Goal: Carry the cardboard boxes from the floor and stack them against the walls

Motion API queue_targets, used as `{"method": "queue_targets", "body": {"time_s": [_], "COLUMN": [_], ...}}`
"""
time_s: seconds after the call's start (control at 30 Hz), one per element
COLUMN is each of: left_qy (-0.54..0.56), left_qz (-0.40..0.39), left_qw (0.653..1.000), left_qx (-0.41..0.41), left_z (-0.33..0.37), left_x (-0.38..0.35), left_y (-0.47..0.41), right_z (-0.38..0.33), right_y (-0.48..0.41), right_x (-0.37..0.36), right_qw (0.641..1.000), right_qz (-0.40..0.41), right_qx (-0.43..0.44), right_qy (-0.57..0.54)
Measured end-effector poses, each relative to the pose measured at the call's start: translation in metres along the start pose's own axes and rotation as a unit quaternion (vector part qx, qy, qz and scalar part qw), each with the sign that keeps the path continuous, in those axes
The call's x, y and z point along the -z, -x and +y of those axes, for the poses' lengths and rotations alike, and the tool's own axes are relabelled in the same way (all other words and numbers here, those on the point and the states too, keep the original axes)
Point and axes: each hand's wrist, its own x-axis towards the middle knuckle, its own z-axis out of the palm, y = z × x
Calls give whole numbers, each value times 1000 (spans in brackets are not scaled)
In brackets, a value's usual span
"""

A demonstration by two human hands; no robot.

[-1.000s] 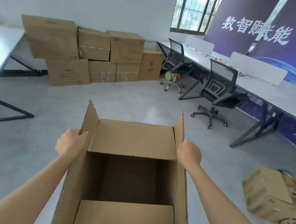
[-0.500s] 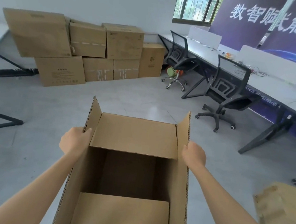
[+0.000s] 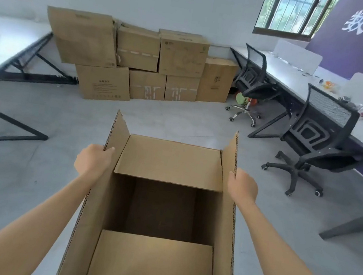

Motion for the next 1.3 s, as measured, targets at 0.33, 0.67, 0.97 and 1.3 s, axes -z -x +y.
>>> {"method": "queue_targets", "body": {"time_s": [0.33,0.67,0.97,1.3], "left_qy": [22,52,32,2], "left_qz": [77,43,46,42], "left_qw": [996,997,998,999], "left_qx": [33,35,-12,4], "left_z": [40,128,220,333], "left_x": [-34,-97,-171,-261], "left_y": [-92,-268,-368,-500], "right_z": [-42,-109,-103,-108], "right_y": [-142,-330,-456,-663], "right_x": [-14,-24,-53,-80], "right_qw": [997,998,1000,1000], "right_qz": [-9,2,17,-17], "right_qx": [75,63,1,24], "right_qy": [-20,1,4,-9]}}
